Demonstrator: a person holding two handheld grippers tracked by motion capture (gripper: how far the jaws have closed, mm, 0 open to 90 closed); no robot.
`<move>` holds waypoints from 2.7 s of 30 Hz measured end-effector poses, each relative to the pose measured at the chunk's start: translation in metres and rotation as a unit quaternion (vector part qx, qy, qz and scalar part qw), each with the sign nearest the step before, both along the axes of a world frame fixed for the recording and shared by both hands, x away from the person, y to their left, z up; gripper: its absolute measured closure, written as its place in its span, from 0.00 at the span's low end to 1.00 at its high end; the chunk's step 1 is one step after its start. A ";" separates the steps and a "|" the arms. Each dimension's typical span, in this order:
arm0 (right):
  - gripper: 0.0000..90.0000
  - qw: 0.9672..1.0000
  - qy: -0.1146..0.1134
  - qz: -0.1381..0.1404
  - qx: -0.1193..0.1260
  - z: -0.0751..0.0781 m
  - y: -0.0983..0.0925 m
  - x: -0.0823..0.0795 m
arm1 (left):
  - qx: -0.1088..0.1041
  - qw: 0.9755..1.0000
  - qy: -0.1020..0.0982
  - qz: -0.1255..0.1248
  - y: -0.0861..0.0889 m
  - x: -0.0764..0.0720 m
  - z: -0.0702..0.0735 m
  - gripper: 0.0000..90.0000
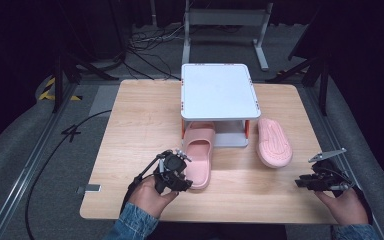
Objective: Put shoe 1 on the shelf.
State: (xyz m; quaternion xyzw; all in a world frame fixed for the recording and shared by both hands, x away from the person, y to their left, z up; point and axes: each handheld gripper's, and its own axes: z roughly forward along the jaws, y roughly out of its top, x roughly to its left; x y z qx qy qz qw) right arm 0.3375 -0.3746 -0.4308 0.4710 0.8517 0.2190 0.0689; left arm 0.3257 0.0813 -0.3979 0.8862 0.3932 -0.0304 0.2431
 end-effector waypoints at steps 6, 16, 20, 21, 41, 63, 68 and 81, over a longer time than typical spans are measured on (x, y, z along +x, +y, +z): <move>0.76 1.000 0.002 -0.001 0.002 0.000 0.001 0.001 | 0.033 0.999 0.022 -0.014 -0.009 -0.004 -0.023 0.80; 0.75 1.000 0.001 0.000 0.001 -0.001 0.000 0.000 | 0.051 0.997 0.050 -0.017 -0.025 0.002 -0.043 0.83; 0.75 1.000 -0.001 -0.002 0.002 -0.001 -0.001 -0.004 | 0.047 0.998 0.051 -0.009 -0.027 0.008 -0.044 0.83; 0.75 1.000 0.002 -0.004 0.001 -0.001 -0.002 -0.005 | 0.045 0.998 0.046 -0.012 -0.028 0.010 -0.045 0.83; 0.75 1.000 0.003 -0.018 -0.003 -0.003 -0.012 -0.018 | -0.009 1.000 0.000 0.021 -0.045 0.046 -0.036 0.83; 0.75 1.000 0.006 -0.027 -0.004 -0.005 -0.019 -0.026 | 0.001 0.995 -0.060 0.074 -0.054 0.100 -0.041 0.78; 0.75 1.000 0.005 -0.031 -0.004 -0.005 -0.020 -0.028 | 0.014 0.994 -0.062 0.083 -0.055 0.112 -0.040 0.75; 0.75 0.999 0.006 -0.033 -0.002 -0.005 -0.020 -0.028 | 0.014 0.997 -0.039 0.066 -0.052 0.105 -0.025 0.62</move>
